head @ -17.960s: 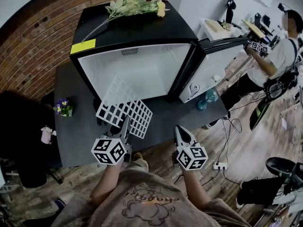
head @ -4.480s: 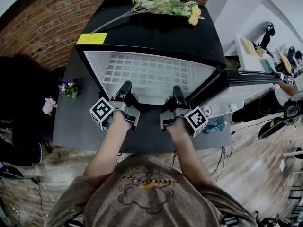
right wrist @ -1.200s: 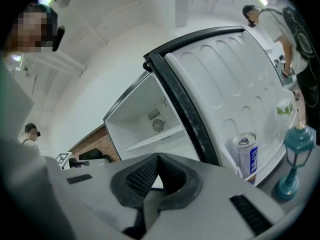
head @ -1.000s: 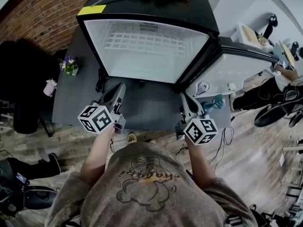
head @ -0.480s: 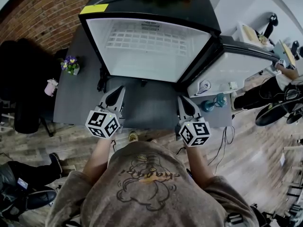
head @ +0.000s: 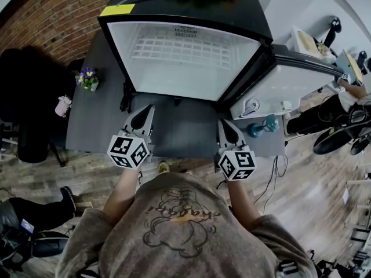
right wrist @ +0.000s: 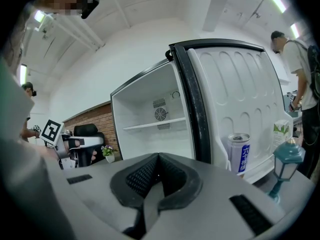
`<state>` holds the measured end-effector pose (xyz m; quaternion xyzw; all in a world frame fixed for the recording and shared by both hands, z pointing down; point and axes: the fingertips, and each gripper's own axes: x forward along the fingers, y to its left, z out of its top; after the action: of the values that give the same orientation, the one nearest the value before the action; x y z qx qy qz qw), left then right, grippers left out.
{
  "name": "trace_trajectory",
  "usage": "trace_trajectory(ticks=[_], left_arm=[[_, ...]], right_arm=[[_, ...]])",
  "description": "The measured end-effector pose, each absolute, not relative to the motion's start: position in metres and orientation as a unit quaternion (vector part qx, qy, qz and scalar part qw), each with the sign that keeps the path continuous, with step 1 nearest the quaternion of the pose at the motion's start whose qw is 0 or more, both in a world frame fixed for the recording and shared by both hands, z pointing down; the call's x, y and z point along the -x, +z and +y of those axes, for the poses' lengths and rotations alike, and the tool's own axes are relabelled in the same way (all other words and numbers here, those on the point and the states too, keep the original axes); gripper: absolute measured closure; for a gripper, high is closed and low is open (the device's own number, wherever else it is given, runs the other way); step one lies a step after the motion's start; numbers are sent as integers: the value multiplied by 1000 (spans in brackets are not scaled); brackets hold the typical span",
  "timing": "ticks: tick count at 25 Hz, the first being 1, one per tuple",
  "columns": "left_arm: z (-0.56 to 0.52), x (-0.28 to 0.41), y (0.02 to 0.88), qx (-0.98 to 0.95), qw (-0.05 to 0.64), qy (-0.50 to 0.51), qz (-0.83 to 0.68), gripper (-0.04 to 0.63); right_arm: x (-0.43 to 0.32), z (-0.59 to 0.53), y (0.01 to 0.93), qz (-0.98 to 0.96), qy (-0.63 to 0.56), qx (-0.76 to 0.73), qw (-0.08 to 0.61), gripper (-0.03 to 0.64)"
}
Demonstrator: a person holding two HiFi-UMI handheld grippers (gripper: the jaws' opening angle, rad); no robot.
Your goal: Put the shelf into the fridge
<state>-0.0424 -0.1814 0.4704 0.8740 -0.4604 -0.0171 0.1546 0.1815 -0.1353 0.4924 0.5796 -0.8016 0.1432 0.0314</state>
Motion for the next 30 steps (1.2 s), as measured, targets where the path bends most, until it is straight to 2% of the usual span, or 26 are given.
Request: trace_trajectory(ticks=[13,30], left_arm=[[-184,44,451,-871,140,-35,-469,566],[-194,47,446,-866,152,-52,-473,565]], right_arm=[[-171,-142,475,-811,139,-568,11,618],[-173,-151,465,-808,137,-574,2,618]])
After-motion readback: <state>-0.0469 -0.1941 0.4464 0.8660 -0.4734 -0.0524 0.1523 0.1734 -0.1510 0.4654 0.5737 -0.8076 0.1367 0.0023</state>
